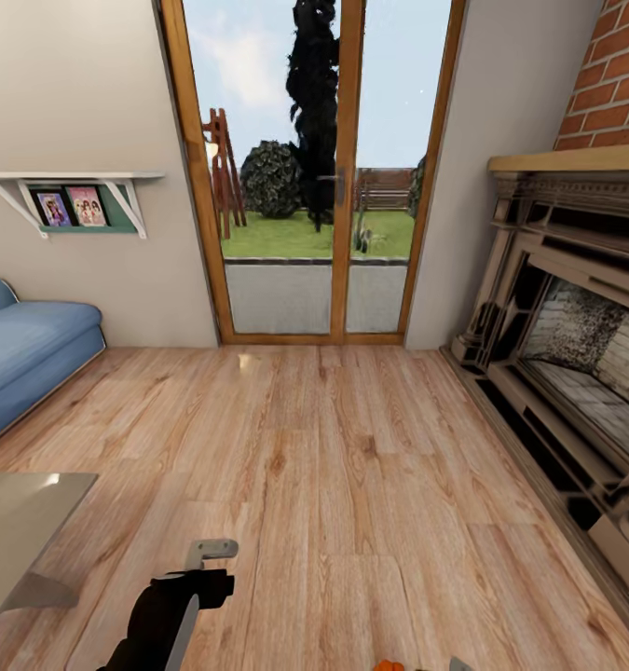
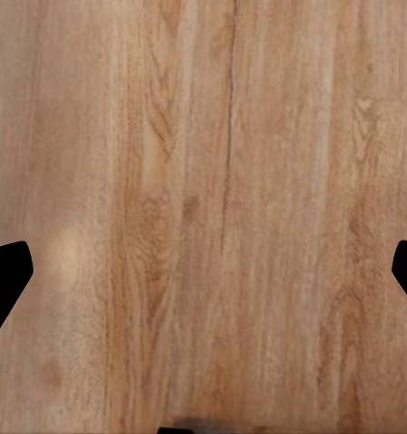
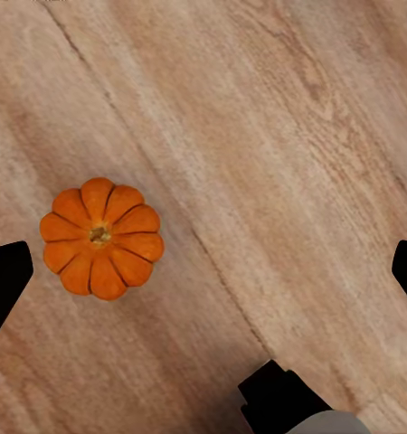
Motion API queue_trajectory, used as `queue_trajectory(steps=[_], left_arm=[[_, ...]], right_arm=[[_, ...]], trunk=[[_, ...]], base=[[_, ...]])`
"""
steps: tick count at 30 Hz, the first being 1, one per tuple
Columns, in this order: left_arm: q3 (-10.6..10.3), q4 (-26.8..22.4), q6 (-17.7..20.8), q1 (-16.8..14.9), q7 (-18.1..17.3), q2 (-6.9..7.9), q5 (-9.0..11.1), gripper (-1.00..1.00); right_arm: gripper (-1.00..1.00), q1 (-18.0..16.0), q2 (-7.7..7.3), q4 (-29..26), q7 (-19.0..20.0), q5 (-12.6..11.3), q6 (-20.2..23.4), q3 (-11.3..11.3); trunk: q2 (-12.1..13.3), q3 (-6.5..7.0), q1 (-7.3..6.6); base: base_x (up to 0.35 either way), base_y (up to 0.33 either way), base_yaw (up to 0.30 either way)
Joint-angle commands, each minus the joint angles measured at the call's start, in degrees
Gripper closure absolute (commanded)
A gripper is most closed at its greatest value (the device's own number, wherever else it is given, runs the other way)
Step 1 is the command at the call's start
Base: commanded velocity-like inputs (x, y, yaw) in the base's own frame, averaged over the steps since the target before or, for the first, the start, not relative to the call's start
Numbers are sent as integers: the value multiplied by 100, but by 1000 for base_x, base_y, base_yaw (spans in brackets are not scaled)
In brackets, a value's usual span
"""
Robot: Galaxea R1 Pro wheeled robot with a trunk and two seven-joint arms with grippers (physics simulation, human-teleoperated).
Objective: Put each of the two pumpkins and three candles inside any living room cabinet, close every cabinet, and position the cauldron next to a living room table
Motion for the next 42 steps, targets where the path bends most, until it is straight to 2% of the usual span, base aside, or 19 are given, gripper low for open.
queue_trajectory(steps=[1,15,17,21,22,23,26,30,42], left_arm=[[-6,1,24,-3,7,0,-22,-100],[-19,12,28,-3,0,-1,-20,-100],[-24,12,25,-3,-5,-1,-21,-100],[-23,12,20,-3,-8,-1,-22,-100],[-24,12,20,-3,-8,-1,-22,-100],[-25,12,19,-3,-5,-1,-22,-100],[-25,12,25,-3,-1,-1,-28,-100],[-26,12,23,-3,-6,-1,-27,-100],[-25,12,25,-3,-15,6,-26,-100]], right_arm=[[-100,-4,-8,-5,-26,-65,-61,39],[-100,-4,-11,-20,29,-70,-935,67],[-100,-4,-14,8,406,-89,-1071,65],[-100,-4,-52,149,1760,-148,-1084,11],[-100,-4,-61,196,1919,-152,-1083,-2],[-100,-4,-85,341,2318,-161,-1075,-59],[-100,-4,-115,493,2700,-166,-1071,-175],[-100,-4,-124,536,2815,-163,-1075,-226],[-100,-4,-142,544,2839,-164,-1076,-245]], trunk=[[-44,-24,22],[-606,-275,330],[-686,-311,373],[-846,-383,461],[-886,-401,483],[-926,-419,505],[-1047,-473,571],[-1207,-544,659],[-1689,-760,923]], base=[[0,0,0],[0,0,0],[0,0,0],[0,0,0],[0,0,0],[0,0,0],[0,0,0],[0,0,0],[0,0,0]])
